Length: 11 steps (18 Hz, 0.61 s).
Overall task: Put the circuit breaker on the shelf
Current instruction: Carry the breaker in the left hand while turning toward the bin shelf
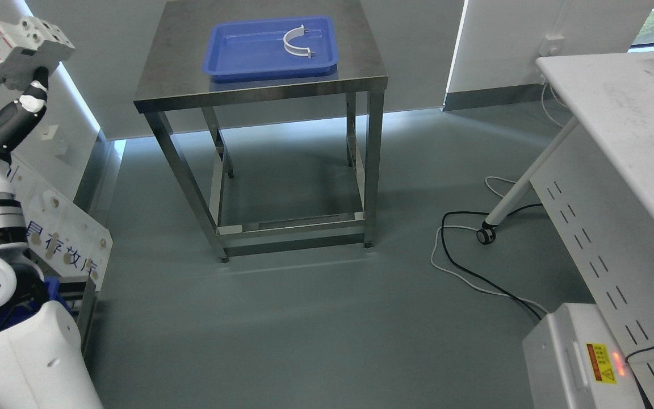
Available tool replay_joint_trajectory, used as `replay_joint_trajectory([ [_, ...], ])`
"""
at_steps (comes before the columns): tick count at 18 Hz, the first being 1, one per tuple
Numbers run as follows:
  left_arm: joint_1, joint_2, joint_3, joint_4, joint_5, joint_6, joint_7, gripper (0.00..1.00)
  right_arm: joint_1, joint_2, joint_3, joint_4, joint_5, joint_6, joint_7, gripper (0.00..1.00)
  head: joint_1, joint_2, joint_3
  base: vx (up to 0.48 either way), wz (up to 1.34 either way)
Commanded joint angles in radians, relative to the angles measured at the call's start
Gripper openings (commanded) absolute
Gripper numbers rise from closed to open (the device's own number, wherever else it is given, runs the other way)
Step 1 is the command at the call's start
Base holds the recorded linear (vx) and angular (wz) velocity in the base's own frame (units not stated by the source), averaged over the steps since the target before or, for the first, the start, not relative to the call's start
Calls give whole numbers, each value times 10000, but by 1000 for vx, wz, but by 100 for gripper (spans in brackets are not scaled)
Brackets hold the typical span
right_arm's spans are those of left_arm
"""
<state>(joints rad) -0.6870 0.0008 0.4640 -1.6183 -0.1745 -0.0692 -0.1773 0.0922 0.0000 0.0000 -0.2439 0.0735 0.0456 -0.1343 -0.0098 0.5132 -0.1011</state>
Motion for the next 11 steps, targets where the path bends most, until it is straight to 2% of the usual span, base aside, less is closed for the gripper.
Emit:
replay_joint_trajectory([
  [1,13,167,100,-170,-4,2,192,13,-2,-175,199,0,2,326,-23,100,0,0,0,-390,122],
  [5,-124,167,130,-108,-50,48,331,13,-2,-175,199,0,2,326,-7,100,0,0,0,-355,237],
  [11,-630,167,299,121,-96,522,669,13,-2,-175,199,0,2,342,-23,100,0,0,0,-281,730],
])
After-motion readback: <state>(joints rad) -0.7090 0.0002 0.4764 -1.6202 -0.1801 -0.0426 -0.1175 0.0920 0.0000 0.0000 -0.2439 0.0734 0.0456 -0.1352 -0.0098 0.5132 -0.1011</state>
